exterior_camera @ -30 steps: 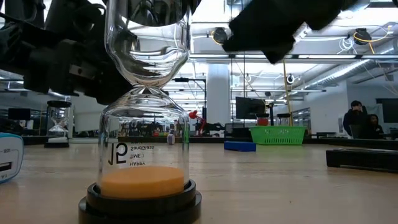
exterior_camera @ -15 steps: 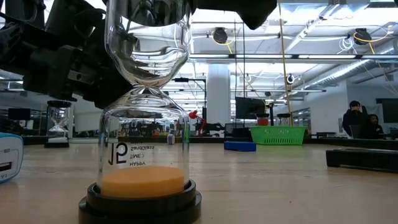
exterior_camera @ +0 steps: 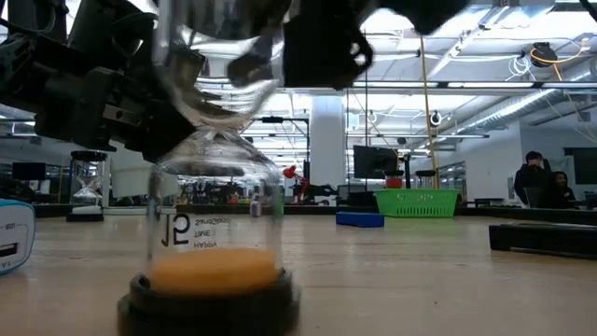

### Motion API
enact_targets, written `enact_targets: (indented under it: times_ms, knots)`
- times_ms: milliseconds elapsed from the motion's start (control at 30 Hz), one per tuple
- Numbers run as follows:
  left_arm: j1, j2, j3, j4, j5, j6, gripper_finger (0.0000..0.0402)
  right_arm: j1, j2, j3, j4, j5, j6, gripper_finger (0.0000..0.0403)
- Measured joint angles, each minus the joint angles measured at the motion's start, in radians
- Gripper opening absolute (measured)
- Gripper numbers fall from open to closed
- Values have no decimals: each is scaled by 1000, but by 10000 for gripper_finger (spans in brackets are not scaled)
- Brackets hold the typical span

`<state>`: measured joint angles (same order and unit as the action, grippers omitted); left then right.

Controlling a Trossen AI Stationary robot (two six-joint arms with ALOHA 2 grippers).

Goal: Pick & Place Office items
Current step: Put the orange hourglass into the green bin

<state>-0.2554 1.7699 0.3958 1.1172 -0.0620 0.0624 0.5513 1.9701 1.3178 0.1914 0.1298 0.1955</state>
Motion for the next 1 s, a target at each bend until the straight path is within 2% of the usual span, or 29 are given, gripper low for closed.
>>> enact_targets:
  times_ms: [300,567,833,1000]
  knots:
    - [0,0,0,0,0,0,27,-19,35,2,109,-105,-44,357]
    - [0,0,0,0,0,0,4,-43,96,0,166,-139,-60,344]
    - [0,0,0,-1,0,0,26,-54,92,1,179,-158,-80,277]
    - [0,0,0,-1,0,-1,15,-54,92,1,170,-158,-78,223]
